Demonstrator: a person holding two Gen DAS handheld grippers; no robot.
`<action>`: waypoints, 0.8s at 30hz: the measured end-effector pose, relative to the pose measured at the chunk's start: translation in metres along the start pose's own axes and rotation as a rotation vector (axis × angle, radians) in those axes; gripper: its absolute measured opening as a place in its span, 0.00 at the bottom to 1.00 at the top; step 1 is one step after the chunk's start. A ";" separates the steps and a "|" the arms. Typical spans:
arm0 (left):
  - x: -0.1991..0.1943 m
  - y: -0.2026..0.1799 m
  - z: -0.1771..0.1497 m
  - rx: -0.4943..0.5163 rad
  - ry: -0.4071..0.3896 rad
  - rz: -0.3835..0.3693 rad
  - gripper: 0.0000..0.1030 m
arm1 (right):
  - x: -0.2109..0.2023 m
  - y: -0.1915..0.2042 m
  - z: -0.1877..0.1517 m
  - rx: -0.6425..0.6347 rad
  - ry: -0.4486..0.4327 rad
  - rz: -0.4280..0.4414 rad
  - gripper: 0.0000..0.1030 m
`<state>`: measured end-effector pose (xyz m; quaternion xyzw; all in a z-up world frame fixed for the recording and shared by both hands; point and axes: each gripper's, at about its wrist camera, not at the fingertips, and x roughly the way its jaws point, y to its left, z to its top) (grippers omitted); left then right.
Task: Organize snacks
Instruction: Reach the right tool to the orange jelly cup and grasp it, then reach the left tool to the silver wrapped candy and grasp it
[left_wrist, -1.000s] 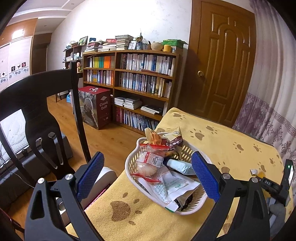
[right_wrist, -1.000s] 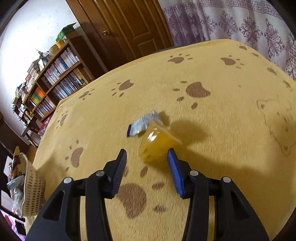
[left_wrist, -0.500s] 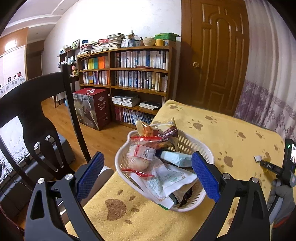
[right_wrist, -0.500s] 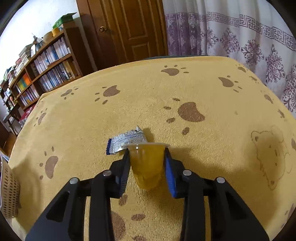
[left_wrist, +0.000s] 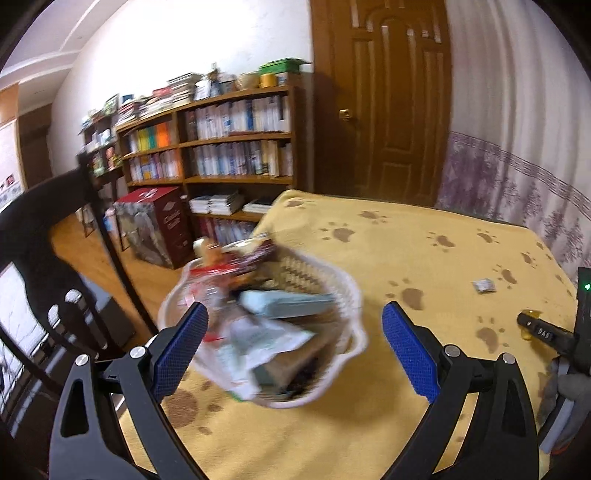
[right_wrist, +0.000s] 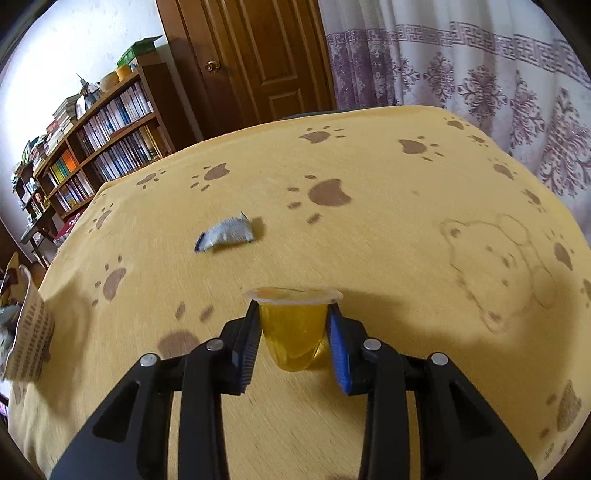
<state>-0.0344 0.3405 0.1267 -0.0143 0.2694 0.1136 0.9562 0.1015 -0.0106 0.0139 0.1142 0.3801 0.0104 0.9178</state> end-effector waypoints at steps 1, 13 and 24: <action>-0.001 -0.011 0.001 0.017 -0.001 -0.024 0.94 | -0.003 -0.003 -0.002 -0.001 -0.004 0.000 0.33; 0.044 -0.132 0.003 0.167 0.073 -0.218 0.94 | -0.023 -0.027 -0.015 0.044 -0.057 0.045 0.33; 0.133 -0.223 0.010 0.264 0.188 -0.308 0.80 | -0.019 -0.034 -0.016 0.088 -0.041 0.079 0.33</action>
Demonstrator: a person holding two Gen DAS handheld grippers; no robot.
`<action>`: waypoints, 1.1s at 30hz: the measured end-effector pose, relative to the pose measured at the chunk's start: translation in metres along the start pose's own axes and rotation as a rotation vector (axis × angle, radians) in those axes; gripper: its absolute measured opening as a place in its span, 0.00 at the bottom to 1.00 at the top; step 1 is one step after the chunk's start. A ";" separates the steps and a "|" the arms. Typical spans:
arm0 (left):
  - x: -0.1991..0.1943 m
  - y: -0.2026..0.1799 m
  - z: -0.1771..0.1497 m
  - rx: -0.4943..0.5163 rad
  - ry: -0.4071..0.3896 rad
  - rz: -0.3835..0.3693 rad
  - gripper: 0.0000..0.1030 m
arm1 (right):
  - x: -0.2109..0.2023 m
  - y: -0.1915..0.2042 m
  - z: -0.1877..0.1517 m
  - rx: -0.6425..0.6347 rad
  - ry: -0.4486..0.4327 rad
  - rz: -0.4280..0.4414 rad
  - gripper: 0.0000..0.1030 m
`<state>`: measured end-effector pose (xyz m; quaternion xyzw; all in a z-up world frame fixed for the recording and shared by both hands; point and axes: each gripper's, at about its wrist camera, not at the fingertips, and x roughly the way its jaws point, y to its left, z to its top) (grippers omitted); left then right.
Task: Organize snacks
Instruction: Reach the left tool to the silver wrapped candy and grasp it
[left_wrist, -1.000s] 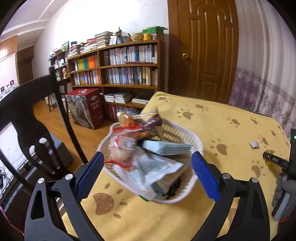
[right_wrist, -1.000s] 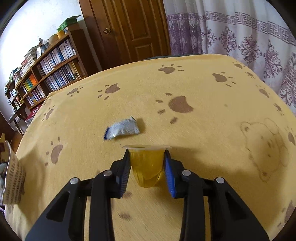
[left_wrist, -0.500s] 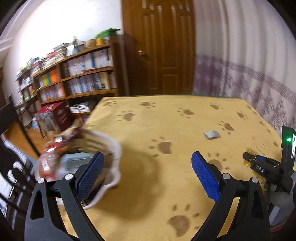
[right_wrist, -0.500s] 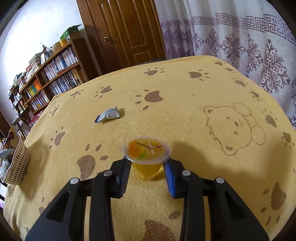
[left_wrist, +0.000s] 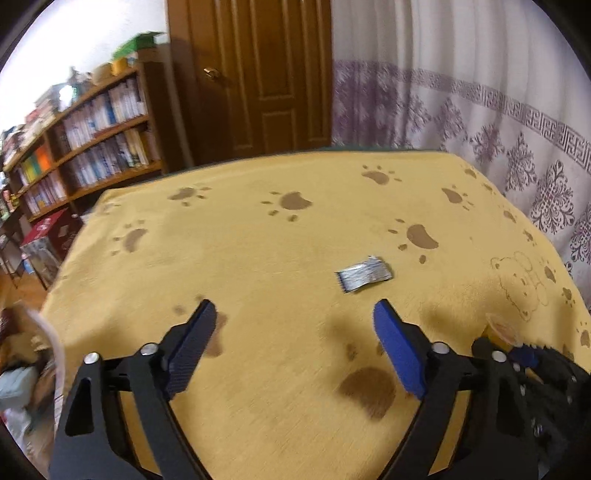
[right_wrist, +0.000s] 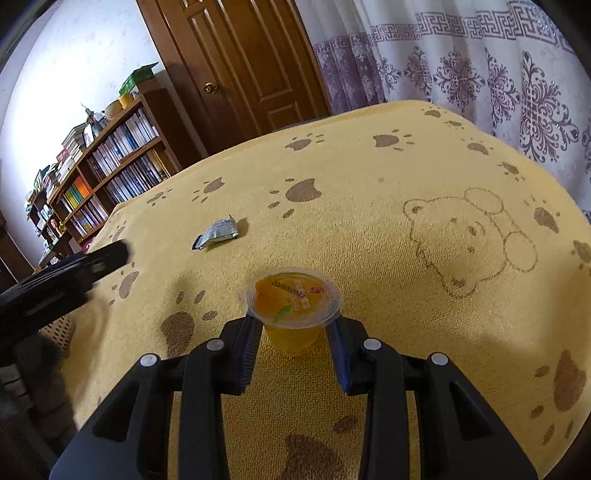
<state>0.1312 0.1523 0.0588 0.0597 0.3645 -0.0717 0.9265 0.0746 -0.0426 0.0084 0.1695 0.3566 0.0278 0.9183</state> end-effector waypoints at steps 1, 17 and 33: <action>0.009 -0.004 0.003 0.006 0.017 -0.011 0.79 | 0.002 -0.001 0.000 0.007 0.008 -0.001 0.33; 0.090 -0.026 0.025 0.078 0.128 -0.097 0.66 | 0.007 -0.001 0.000 0.007 0.028 0.005 0.33; 0.103 -0.047 0.043 0.164 0.123 -0.128 0.66 | 0.008 -0.001 -0.002 0.008 0.029 0.007 0.33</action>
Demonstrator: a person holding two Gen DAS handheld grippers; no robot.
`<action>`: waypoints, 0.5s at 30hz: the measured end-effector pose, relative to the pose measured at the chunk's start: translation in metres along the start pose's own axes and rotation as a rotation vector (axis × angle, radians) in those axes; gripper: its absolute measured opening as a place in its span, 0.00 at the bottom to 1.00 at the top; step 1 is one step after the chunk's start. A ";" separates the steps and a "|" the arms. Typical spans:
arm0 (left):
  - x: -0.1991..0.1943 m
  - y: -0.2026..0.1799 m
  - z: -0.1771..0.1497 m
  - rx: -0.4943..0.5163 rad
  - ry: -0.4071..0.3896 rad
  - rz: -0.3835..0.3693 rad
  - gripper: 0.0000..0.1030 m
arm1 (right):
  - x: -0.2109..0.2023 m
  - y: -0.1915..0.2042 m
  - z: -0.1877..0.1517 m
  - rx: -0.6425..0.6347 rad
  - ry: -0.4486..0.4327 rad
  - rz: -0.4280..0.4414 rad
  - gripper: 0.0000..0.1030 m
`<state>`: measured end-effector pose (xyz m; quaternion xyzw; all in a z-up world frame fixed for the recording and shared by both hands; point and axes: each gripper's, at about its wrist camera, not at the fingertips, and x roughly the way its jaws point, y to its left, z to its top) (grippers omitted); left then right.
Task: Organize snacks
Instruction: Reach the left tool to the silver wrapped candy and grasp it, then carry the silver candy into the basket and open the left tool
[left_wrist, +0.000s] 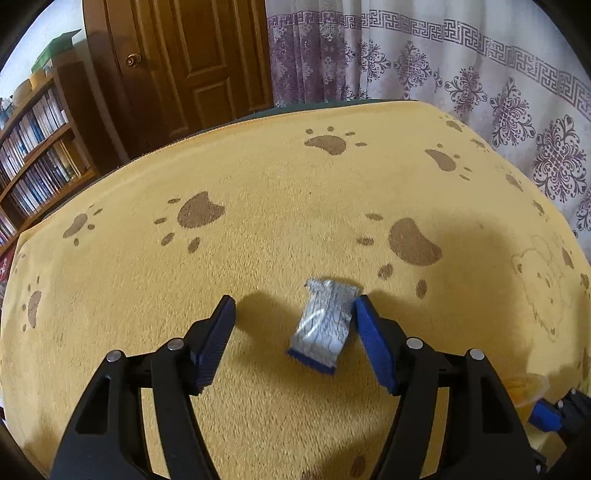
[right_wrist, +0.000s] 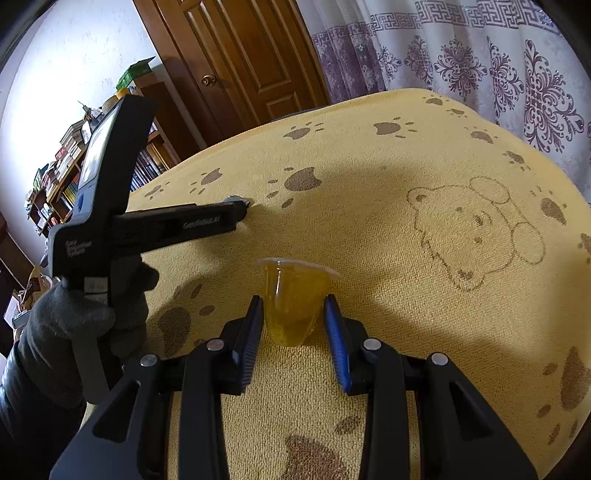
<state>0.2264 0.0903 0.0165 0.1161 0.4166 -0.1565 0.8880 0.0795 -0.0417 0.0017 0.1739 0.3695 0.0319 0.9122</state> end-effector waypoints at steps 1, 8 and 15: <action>0.000 0.000 0.000 -0.004 -0.001 -0.003 0.66 | 0.000 0.000 0.000 0.000 0.000 0.000 0.33; -0.007 -0.003 -0.007 -0.029 -0.028 -0.047 0.25 | 0.000 0.000 0.000 0.001 0.000 0.001 0.33; -0.022 0.006 -0.020 -0.118 -0.038 -0.057 0.24 | 0.000 0.000 0.000 0.002 0.000 0.003 0.33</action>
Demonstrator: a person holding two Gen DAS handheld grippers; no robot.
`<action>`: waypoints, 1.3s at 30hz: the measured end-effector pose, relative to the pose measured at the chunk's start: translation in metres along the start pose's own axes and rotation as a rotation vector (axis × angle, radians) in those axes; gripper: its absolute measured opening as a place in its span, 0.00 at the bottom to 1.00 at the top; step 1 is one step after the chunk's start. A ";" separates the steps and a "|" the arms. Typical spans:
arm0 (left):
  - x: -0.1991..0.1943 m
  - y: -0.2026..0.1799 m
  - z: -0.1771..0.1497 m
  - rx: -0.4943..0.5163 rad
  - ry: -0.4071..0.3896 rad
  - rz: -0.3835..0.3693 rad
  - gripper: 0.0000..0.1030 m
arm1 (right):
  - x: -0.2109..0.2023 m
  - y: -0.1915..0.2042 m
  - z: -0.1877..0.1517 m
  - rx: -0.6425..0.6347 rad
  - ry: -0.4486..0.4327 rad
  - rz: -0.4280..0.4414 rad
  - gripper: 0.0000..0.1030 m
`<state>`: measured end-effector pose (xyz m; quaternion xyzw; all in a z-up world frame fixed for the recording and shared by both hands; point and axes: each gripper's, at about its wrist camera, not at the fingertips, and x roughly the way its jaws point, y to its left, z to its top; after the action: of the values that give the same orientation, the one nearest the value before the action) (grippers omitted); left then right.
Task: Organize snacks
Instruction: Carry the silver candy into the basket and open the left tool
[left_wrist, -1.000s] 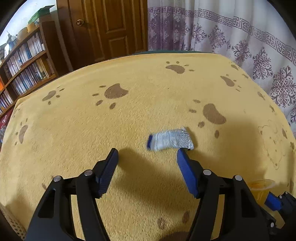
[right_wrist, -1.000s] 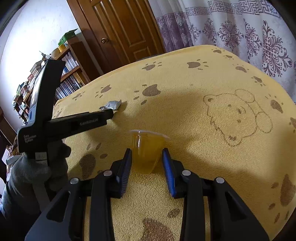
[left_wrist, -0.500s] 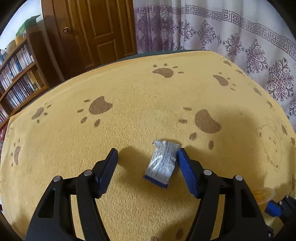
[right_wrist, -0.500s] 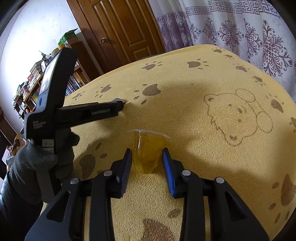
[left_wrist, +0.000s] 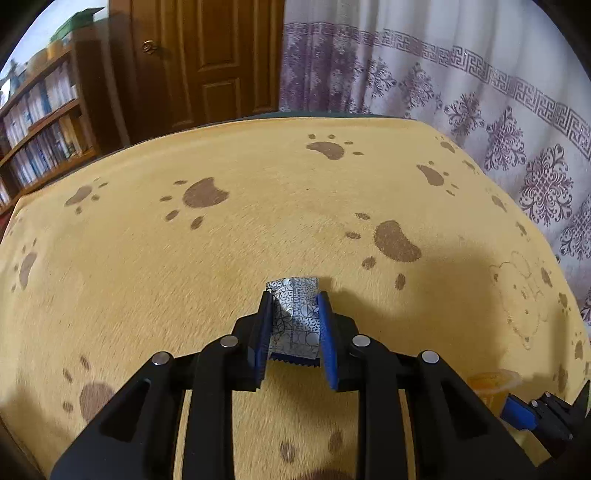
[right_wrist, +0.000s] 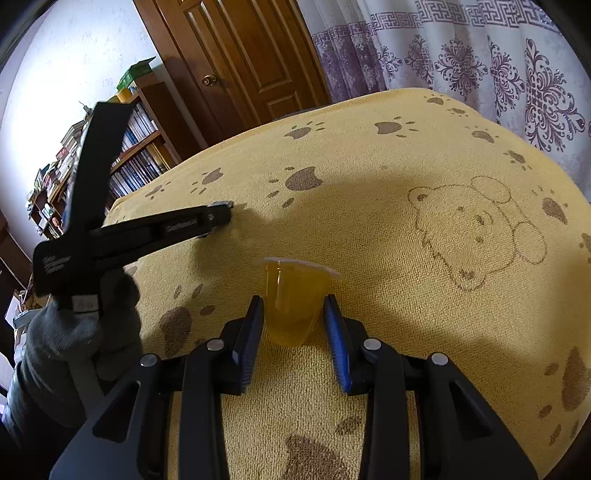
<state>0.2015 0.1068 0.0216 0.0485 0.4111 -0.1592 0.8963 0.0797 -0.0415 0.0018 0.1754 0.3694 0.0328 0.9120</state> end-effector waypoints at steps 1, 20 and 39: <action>-0.003 0.001 -0.001 -0.007 -0.005 -0.001 0.24 | 0.000 0.000 0.000 0.000 0.000 0.000 0.33; -0.141 0.014 -0.050 -0.076 -0.192 0.109 0.24 | 0.000 0.002 0.001 -0.001 -0.005 0.010 0.33; -0.263 0.121 -0.129 -0.289 -0.302 0.384 0.24 | -0.003 0.000 0.001 -0.009 -0.007 0.011 0.33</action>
<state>-0.0133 0.3138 0.1291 -0.0270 0.2746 0.0685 0.9587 0.0786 -0.0421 0.0048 0.1735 0.3650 0.0387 0.9139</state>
